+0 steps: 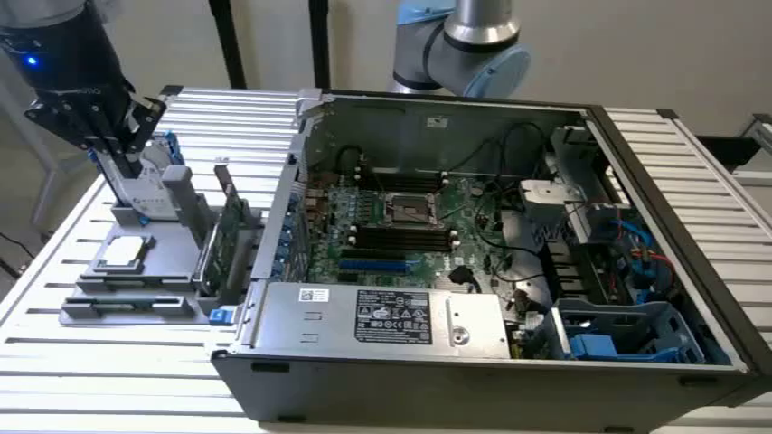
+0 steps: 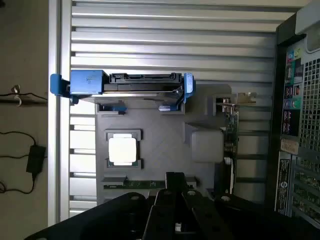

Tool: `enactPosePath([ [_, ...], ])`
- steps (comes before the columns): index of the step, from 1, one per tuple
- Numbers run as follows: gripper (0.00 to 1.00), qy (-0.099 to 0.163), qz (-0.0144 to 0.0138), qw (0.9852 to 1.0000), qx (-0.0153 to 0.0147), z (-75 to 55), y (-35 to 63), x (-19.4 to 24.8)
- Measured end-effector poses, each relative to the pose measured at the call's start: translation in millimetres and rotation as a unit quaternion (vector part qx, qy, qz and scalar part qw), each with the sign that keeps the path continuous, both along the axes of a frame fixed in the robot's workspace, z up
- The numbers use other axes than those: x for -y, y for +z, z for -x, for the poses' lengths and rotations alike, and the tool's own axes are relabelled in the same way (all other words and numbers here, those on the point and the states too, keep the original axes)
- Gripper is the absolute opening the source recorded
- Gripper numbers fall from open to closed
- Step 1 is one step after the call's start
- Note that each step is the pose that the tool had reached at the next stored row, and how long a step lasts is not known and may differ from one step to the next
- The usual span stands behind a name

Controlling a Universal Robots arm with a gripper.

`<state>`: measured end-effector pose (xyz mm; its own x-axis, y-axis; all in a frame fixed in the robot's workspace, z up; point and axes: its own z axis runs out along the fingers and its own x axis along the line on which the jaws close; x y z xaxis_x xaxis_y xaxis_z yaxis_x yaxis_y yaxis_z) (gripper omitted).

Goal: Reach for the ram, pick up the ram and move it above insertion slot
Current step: 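Reach for the ram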

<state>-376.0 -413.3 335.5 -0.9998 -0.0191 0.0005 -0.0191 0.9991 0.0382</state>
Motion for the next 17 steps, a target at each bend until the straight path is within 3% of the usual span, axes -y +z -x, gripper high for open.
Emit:
enactPosePath([
  [14,0.11,0.0,0.0001,1.0,-0.0001,0.0,0.1,0.3],
  [17,0.11,0.0,0.0,1.0,-0.0001,0.1,0.0,5.7],
])
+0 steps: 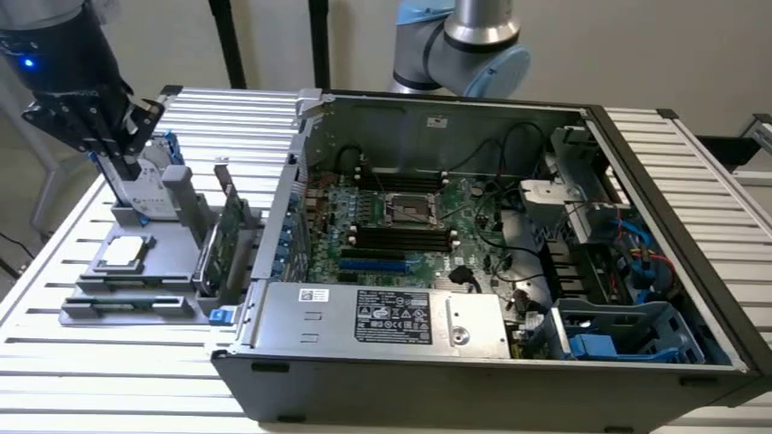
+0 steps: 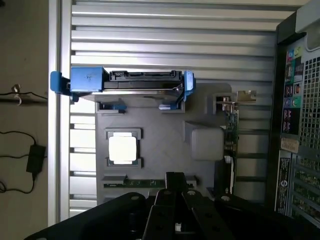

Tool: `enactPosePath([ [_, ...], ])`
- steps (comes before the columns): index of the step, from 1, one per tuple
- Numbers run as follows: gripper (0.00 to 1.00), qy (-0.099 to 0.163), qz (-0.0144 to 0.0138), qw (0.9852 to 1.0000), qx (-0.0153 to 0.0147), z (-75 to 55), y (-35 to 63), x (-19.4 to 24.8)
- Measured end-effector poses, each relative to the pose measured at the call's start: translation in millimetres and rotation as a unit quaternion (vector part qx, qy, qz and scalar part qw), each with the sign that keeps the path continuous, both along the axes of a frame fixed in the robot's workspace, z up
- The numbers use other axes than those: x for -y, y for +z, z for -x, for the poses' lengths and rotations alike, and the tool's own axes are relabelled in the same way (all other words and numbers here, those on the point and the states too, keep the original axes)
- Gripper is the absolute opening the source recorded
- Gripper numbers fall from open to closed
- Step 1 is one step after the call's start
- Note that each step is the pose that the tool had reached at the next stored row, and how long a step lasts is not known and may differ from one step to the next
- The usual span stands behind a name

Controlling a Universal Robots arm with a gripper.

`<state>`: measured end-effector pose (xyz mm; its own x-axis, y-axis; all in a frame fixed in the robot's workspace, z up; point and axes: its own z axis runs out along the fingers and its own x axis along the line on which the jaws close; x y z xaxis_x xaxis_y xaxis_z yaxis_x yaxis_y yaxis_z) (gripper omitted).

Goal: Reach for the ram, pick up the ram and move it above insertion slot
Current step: 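Reach for the ram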

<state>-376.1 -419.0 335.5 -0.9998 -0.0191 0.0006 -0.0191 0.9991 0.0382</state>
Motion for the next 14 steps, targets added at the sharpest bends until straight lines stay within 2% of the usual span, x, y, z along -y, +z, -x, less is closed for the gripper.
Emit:
enactPosePath([
  [14,0.11,0.0,0.0,1.0,0.0,7.8,0.0,54.2],
])
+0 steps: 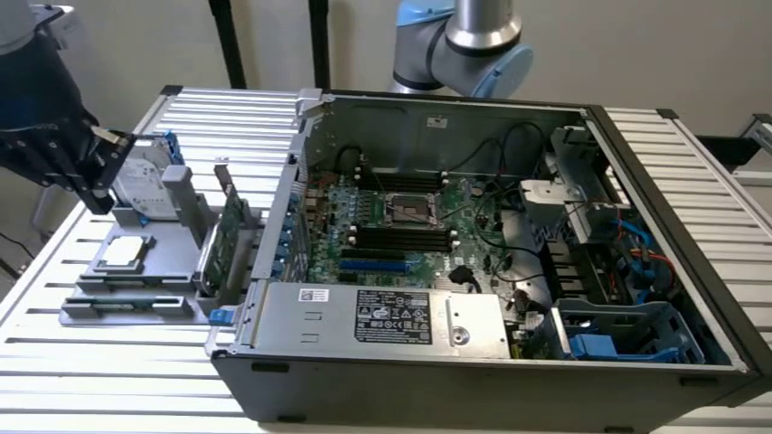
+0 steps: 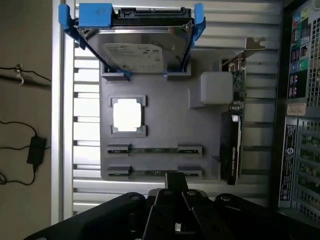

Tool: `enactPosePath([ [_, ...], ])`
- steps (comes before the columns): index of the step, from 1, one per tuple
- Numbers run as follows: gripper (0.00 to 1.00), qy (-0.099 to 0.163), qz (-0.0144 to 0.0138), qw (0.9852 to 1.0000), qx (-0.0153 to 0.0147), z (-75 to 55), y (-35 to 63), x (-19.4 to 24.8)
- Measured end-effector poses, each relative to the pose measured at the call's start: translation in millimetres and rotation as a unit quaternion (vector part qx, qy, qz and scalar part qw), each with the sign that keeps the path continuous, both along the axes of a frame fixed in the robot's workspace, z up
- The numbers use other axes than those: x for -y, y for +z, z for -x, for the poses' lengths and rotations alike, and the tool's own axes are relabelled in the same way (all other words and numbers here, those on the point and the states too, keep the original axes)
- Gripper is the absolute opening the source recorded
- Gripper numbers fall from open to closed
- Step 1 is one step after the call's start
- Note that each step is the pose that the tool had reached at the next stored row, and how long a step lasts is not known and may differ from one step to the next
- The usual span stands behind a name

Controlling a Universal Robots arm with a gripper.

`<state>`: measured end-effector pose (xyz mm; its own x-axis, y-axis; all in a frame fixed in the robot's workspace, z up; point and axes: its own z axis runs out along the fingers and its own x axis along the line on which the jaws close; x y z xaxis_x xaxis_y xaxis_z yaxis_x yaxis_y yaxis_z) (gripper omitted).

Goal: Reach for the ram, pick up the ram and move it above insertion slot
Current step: 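Reach for the ram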

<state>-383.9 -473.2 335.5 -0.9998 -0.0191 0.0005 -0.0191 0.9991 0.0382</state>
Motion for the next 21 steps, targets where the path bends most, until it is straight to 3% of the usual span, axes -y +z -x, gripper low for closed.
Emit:
enactPosePath([
  [3,0.11,0.0,0.0,1.0,0.0,1.6,0.0,9.3],
  [8,0.11,0.0,-0.0002,1.0,0.0,2.1,0.0,16.4],
  [12,0.11,0.01,-0.0003,0.9999,0.0001,2.2,0.1,17.7],
  [15,0.11,0.032,-0.0003,0.9995,0.0,2.1,0.4,17.8],
  [21,0.11,0.087,-0.0002,0.9962,0.0,2.1,0.9,17.8],
])
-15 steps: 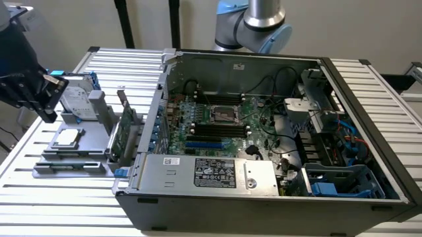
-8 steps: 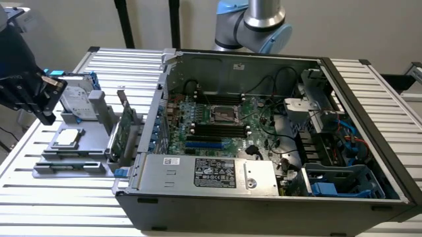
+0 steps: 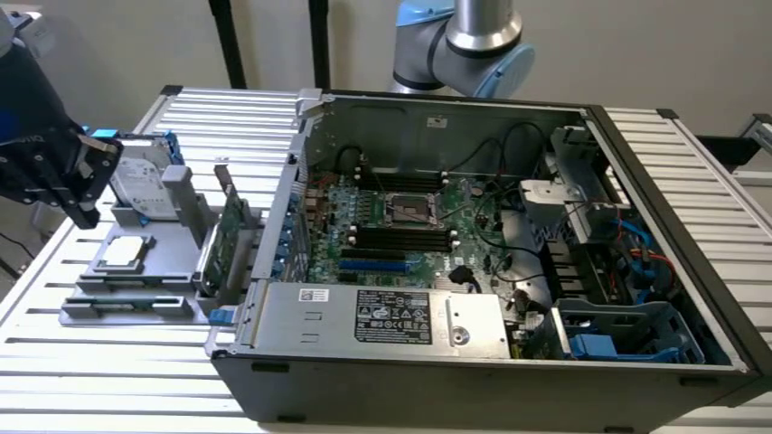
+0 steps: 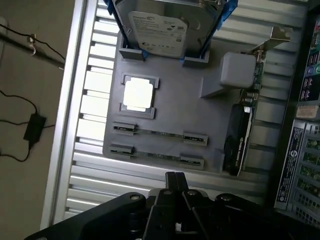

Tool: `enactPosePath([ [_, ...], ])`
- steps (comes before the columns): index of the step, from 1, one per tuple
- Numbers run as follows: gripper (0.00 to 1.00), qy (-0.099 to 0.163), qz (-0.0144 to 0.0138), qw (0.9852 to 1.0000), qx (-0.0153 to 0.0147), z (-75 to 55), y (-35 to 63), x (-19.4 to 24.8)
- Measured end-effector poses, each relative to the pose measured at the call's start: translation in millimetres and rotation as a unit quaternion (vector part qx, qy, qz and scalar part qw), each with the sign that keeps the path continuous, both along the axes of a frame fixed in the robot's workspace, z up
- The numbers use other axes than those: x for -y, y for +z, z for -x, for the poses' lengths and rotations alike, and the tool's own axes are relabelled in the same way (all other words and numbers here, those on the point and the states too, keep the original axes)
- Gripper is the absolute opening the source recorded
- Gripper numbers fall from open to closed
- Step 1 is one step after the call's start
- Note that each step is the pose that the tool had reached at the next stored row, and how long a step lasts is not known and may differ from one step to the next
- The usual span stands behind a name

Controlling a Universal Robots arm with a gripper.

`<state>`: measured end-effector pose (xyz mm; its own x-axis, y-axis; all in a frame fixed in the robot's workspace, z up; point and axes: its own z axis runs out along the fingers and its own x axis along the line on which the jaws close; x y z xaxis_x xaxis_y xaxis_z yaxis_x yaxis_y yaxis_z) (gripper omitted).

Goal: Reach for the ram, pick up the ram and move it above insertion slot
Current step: 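Reach for the ram, then pick up the ram and move it above insertion slot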

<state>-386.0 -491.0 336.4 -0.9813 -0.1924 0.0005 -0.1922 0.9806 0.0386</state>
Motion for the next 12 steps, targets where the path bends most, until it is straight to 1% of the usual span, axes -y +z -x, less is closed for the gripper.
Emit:
enactPosePath([
  [3,0.11,0.027,0.0,0.9996,0.0,0.0,0.0,0.0],
  [6,0.11,0.054,0.0,0.9985,0.0,0.0,0.0,0.0],
  [9,0.11,0.082,0.0,0.9967,0.0,0.0,0.0,0.0],
  [12,0.11,0.109,0.0,0.9941,0.0,0.0,0.0,0.0],
])
